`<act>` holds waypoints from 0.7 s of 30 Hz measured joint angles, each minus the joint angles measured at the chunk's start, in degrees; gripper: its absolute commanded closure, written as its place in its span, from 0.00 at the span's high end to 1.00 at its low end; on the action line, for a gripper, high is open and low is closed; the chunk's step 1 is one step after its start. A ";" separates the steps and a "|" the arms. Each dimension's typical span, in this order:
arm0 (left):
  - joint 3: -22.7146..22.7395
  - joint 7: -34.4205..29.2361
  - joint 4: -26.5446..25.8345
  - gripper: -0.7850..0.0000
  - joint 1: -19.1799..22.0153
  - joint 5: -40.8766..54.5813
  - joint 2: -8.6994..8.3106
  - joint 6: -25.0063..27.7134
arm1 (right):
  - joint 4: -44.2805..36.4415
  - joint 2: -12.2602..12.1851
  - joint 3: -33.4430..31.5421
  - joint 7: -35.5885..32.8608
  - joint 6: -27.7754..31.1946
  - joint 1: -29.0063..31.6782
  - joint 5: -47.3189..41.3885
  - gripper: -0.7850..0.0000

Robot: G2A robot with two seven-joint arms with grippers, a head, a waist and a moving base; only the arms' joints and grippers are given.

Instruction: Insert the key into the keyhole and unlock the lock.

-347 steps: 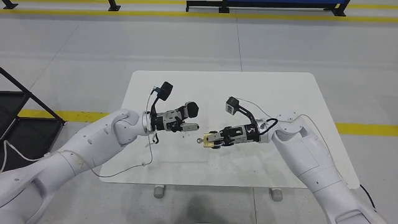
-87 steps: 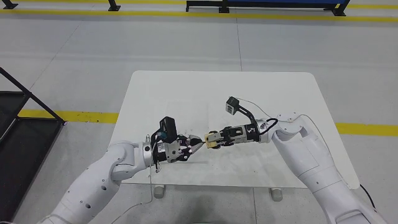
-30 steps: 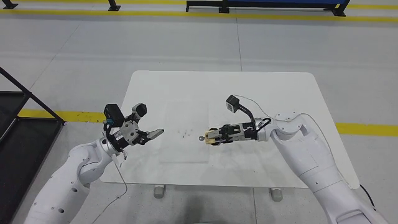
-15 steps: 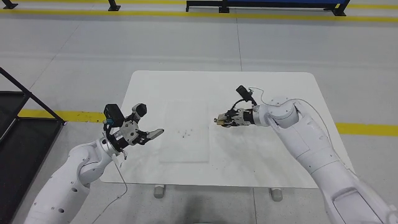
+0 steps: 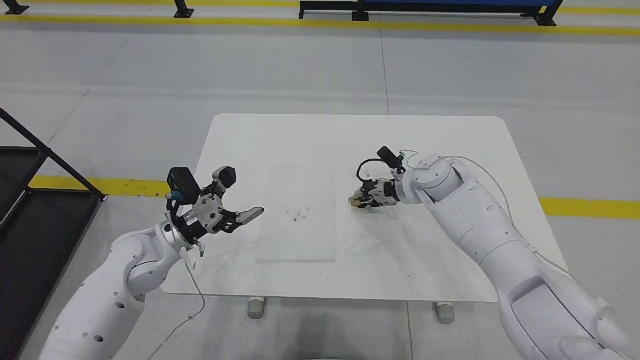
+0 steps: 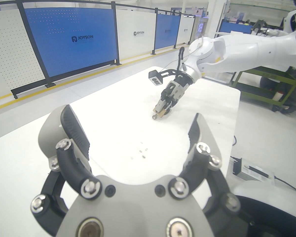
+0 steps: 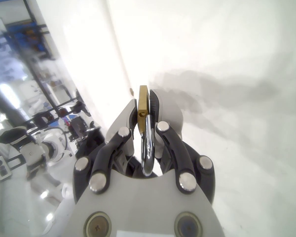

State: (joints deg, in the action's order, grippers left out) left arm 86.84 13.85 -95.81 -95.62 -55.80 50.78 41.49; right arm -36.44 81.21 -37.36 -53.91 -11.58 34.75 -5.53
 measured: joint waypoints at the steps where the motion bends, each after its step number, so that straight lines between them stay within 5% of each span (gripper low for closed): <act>1: 0.00 0.00 0.00 1.00 0.00 0.00 0.00 0.00 | 0.69 0.33 0.38 0.24 -0.07 -0.24 0.32 0.00; 8: 0.00 0.00 0.00 1.00 0.00 0.00 0.00 0.00 | 4.62 2.36 2.19 1.46 0.75 -1.49 2.05 0.00; 9: 0.00 0.00 0.00 1.00 0.00 0.00 0.00 0.00 | 4.98 2.54 2.30 1.51 0.98 -1.62 2.21 0.12; 10: 0.00 0.00 0.00 1.00 0.00 0.00 0.00 0.00 | 5.44 2.78 2.51 1.81 1.15 -1.84 2.69 0.50; 11: 0.00 0.00 0.00 1.00 0.00 0.00 0.00 0.00 | 5.72 2.95 2.66 2.13 1.21 -2.00 3.09 1.00; 21: 0.00 0.00 0.00 1.00 0.00 0.00 0.00 0.00 | 7.01 4.16 3.08 5.21 1.67 -3.00 5.92 1.00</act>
State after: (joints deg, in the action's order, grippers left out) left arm 86.84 13.86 -95.81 -95.62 -55.80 50.78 41.49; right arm -29.43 85.37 -34.28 -48.70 -9.91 31.75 0.39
